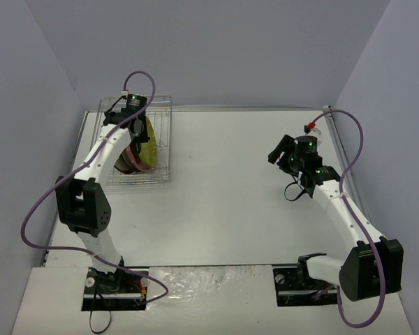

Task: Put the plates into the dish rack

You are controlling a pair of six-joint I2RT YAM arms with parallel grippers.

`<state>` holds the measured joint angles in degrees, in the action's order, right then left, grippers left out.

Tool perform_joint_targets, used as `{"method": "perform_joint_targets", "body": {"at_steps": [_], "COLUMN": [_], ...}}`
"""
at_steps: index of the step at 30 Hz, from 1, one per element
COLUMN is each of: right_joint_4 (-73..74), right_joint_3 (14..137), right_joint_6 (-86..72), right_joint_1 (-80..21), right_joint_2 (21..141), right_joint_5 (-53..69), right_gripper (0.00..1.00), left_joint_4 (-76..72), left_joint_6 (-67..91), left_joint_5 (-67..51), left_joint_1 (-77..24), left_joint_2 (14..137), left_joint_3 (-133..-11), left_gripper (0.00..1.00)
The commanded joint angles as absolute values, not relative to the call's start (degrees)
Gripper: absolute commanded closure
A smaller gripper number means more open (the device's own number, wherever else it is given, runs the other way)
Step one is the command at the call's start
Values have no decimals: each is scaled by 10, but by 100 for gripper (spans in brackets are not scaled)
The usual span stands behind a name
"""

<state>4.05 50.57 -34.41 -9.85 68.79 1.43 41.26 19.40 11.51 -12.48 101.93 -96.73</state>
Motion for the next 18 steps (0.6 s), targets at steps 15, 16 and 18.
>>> {"method": "perform_joint_targets", "body": {"at_steps": [15, 16, 18], "right_joint_4": [7, 7, 8], "right_joint_3": [512, 512, 512], "right_joint_6": [-337, -337, -337], "right_joint_1": [-103, -102, -102], "right_joint_2": [692, 692, 693], "right_joint_5": [2, 2, 2], "right_gripper": [37, 37, 37], "left_joint_4": [345, 348, 354], "left_joint_6": [225, 225, 224], "left_joint_5": [153, 156, 161], "left_joint_1": [-142, -142, -143], "left_joint_2": [1015, 1017, 1019], "left_joint_3": [-965, -969, -974], "left_gripper": [100, 97, 84]}}
